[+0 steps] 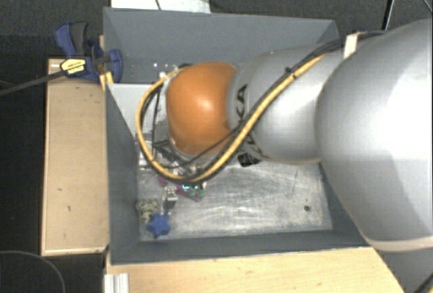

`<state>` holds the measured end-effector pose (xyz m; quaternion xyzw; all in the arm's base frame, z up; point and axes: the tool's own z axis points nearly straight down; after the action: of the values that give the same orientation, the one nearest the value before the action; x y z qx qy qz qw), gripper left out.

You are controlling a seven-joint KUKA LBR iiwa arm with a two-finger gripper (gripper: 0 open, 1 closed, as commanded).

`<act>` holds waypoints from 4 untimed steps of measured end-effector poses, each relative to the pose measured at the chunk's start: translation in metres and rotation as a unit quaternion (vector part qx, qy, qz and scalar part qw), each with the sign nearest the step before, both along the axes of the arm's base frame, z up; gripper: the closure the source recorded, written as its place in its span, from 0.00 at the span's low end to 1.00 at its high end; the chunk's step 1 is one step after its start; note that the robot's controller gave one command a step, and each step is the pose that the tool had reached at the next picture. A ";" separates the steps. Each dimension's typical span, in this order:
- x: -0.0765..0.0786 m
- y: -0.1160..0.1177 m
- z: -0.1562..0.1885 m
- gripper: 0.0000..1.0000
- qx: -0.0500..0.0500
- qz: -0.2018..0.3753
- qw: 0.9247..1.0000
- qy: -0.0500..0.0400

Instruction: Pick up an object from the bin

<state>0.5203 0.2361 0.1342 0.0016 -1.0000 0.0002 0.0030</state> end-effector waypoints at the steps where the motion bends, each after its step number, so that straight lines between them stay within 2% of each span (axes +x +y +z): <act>1: 0.009 -0.026 -0.042 0.00 0.006 0.096 0.995 -0.015; 2: 0.019 -0.111 -0.057 0.00 0.000 0.036 0.999 -0.007; 3: 0.019 -0.108 -0.057 1.00 0.001 0.035 0.999 -0.007; 4: 0.068 -0.085 -0.059 1.00 0.001 0.038 0.999 -0.005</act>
Offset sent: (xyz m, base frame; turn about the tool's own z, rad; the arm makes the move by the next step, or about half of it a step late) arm 0.0040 -0.0395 -0.0642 -0.2055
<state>0.5880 0.1514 0.0751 0.0392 -0.9992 -0.0004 -0.0021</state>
